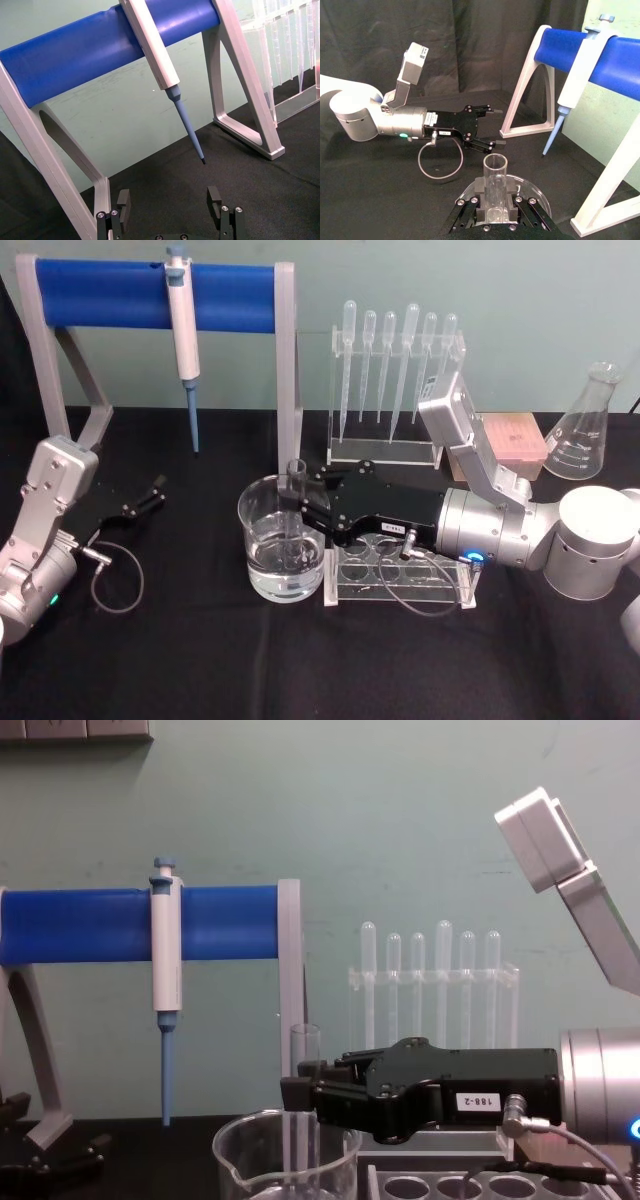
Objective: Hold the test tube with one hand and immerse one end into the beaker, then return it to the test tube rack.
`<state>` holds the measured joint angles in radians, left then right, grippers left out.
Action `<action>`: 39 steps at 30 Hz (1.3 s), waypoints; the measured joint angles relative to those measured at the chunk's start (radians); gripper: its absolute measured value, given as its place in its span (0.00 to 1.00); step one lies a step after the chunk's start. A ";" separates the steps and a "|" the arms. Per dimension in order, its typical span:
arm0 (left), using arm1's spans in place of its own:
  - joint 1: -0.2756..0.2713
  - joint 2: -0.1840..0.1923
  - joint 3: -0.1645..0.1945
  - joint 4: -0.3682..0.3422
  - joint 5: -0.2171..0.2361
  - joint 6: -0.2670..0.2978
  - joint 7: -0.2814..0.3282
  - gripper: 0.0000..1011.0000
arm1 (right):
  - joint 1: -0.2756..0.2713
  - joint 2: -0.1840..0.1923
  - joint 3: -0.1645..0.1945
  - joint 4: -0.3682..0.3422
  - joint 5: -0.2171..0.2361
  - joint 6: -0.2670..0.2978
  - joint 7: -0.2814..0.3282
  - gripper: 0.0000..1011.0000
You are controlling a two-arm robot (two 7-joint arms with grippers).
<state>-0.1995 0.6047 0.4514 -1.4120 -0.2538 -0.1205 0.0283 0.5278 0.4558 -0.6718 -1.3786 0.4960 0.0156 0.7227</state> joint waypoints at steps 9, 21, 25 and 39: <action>0.000 0.000 0.000 0.000 0.000 0.000 0.000 0.99 | 0.000 0.000 0.000 0.000 0.000 0.000 0.000 0.24; 0.000 0.000 0.000 0.000 0.000 0.000 0.000 0.99 | 0.000 0.000 0.000 0.000 0.000 0.000 0.000 0.24; 0.000 0.000 0.000 0.000 0.000 0.000 0.000 0.99 | 0.000 0.000 0.000 0.000 0.000 0.000 0.000 0.24; 0.000 0.000 0.000 0.000 0.000 0.000 0.000 0.99 | 0.000 0.000 0.000 0.000 0.000 0.000 0.000 0.24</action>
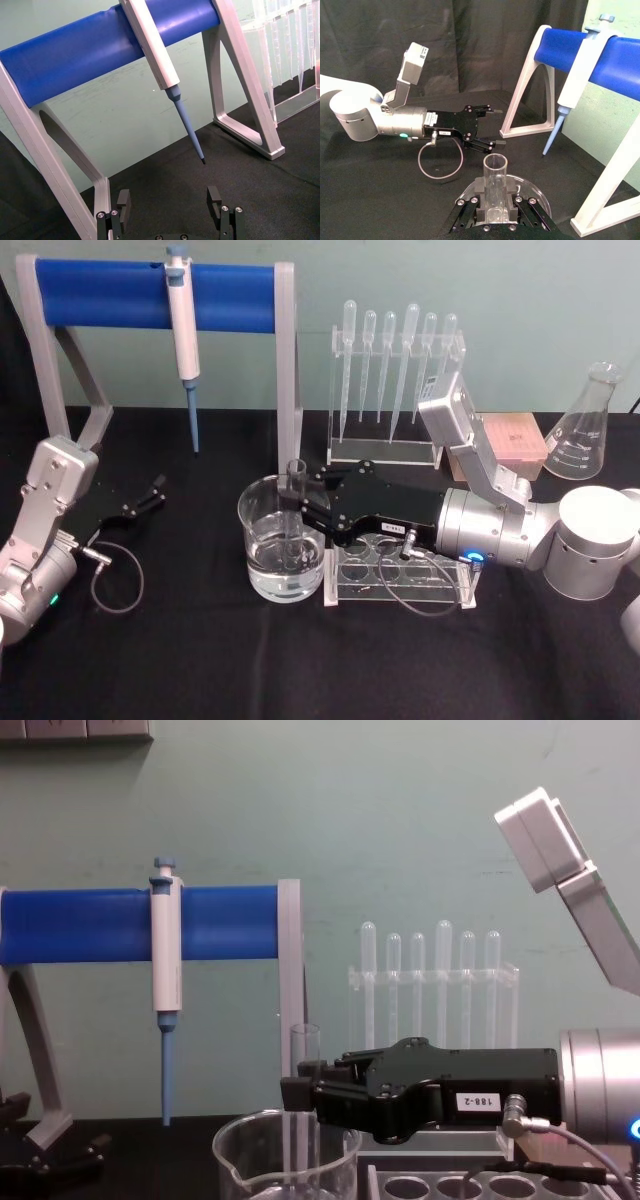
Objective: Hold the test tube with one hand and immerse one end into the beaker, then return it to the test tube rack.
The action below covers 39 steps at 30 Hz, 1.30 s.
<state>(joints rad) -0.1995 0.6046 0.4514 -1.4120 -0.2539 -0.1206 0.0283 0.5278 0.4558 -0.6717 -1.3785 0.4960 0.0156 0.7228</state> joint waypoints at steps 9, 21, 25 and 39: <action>0.000 0.000 0.000 0.000 0.000 0.000 0.000 0.99 | 0.000 0.000 0.000 0.000 0.000 0.000 0.000 0.24; 0.000 0.000 0.000 0.000 0.000 0.000 0.000 0.99 | 0.000 0.000 0.000 0.000 0.000 0.000 0.000 0.24; 0.000 0.000 0.000 0.000 0.000 0.000 0.000 0.99 | 0.000 0.000 0.000 0.000 0.000 0.000 0.000 0.24; 0.000 0.000 0.000 0.000 0.000 0.000 0.000 0.99 | 0.000 0.000 0.000 0.000 0.000 0.000 0.000 0.24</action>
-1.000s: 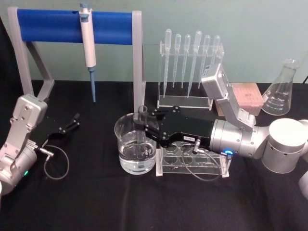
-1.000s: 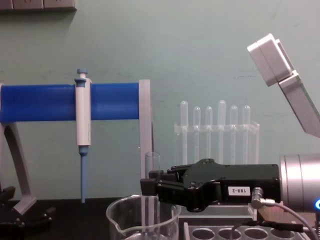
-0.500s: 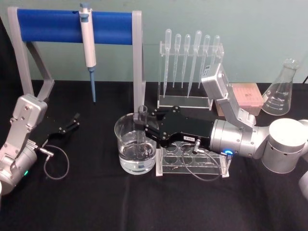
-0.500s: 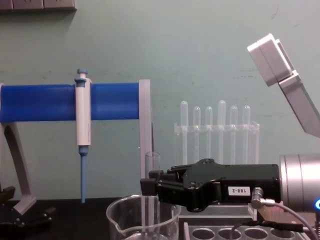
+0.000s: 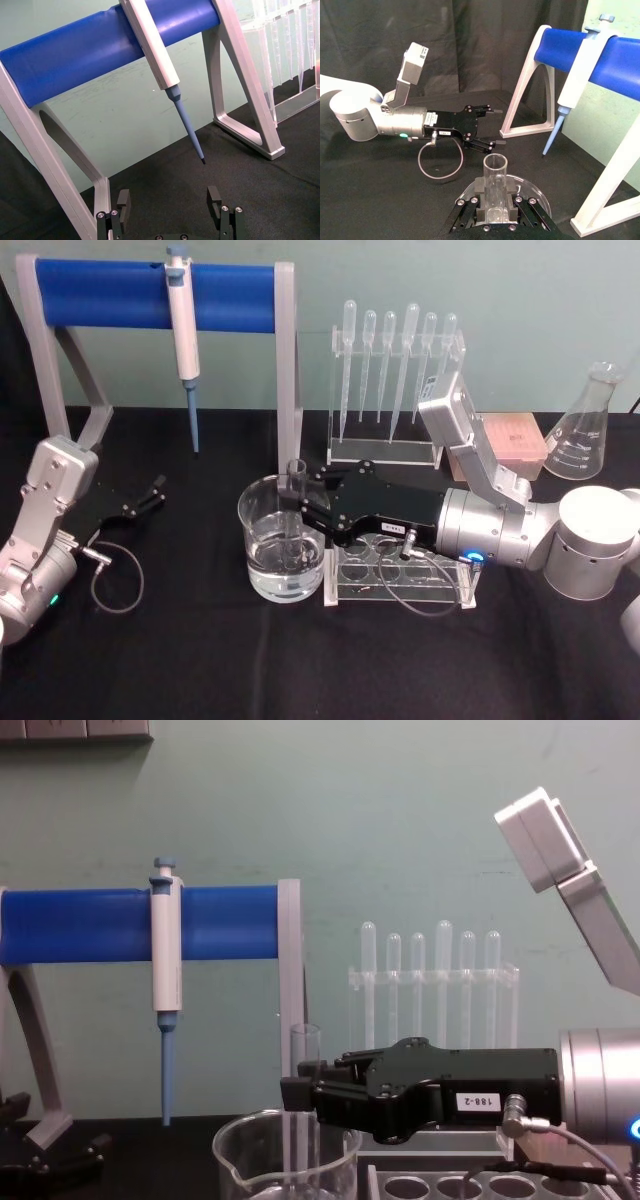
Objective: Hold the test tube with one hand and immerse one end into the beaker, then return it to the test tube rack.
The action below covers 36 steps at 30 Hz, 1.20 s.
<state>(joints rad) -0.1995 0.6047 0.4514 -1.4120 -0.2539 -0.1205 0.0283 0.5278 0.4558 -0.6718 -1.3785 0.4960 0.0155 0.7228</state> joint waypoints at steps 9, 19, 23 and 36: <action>0.000 0.000 0.000 0.000 0.000 0.000 0.000 0.99 | 0.000 0.000 0.000 0.000 0.000 0.000 0.000 0.24; 0.000 0.000 0.000 0.000 0.000 0.000 0.000 0.99 | 0.000 0.000 0.000 0.000 0.000 0.000 0.000 0.24; 0.000 0.000 0.000 0.000 0.000 0.000 0.000 0.99 | 0.000 0.000 0.000 0.000 0.000 0.000 0.000 0.24; 0.000 0.000 0.000 0.000 0.000 0.000 0.000 0.99 | 0.000 0.000 0.000 0.000 0.000 0.000 0.000 0.24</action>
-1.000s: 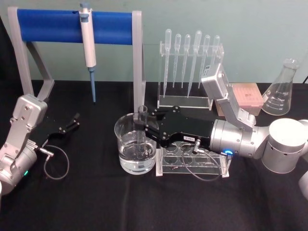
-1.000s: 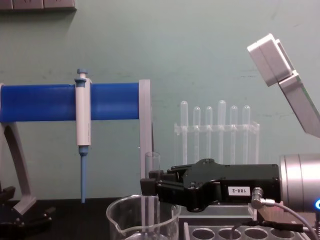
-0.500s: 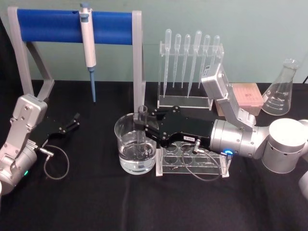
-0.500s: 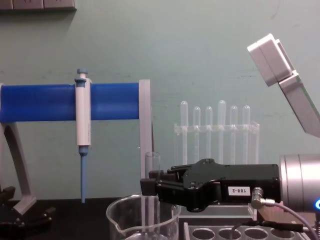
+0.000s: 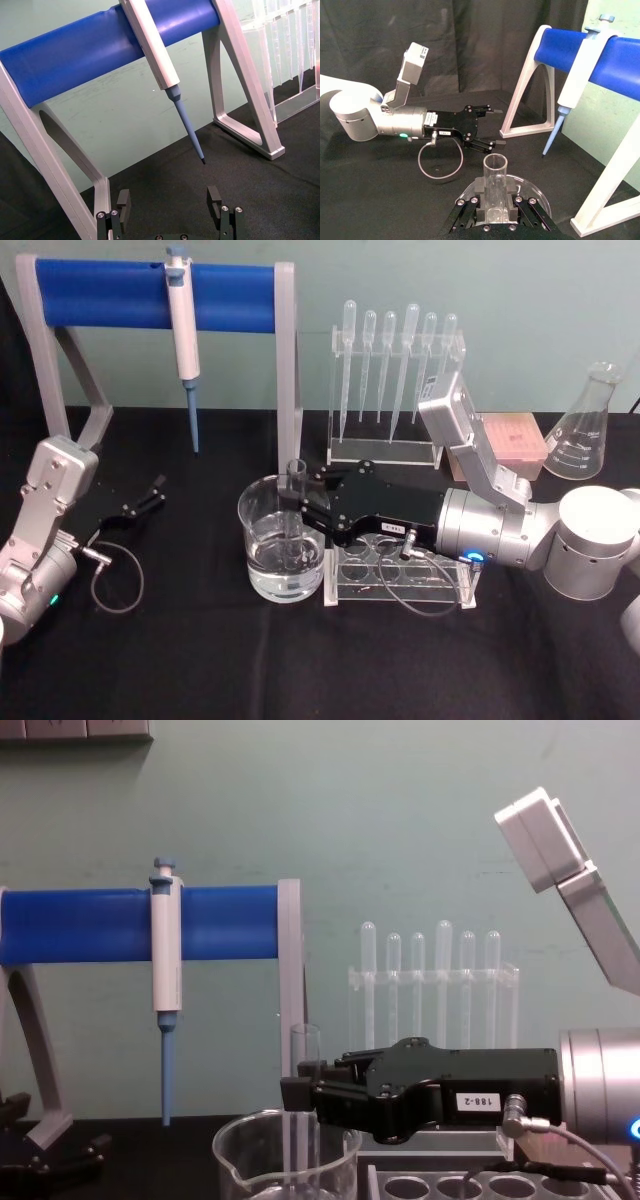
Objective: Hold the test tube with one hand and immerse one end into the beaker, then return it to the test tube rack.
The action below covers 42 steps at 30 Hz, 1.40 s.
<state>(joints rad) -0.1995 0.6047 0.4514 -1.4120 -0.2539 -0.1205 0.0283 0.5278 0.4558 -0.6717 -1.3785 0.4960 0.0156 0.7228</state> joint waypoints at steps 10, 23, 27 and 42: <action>0.000 0.000 0.000 0.000 0.000 0.000 0.000 0.99 | 0.000 0.000 0.000 0.000 0.000 0.000 0.000 0.24; 0.000 0.000 0.000 0.000 0.000 0.000 0.000 0.99 | 0.000 0.000 0.000 0.000 0.000 0.000 0.000 0.24; 0.000 0.000 0.000 0.000 0.000 0.000 0.000 0.99 | 0.000 0.000 0.000 0.000 0.000 0.000 0.000 0.24; 0.000 0.000 0.000 0.000 0.000 0.000 0.000 0.99 | 0.000 0.000 0.000 0.000 0.000 0.000 0.000 0.24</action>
<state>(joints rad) -0.1995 0.6046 0.4514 -1.4120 -0.2539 -0.1205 0.0283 0.5278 0.4558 -0.6718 -1.3785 0.4960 0.0155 0.7228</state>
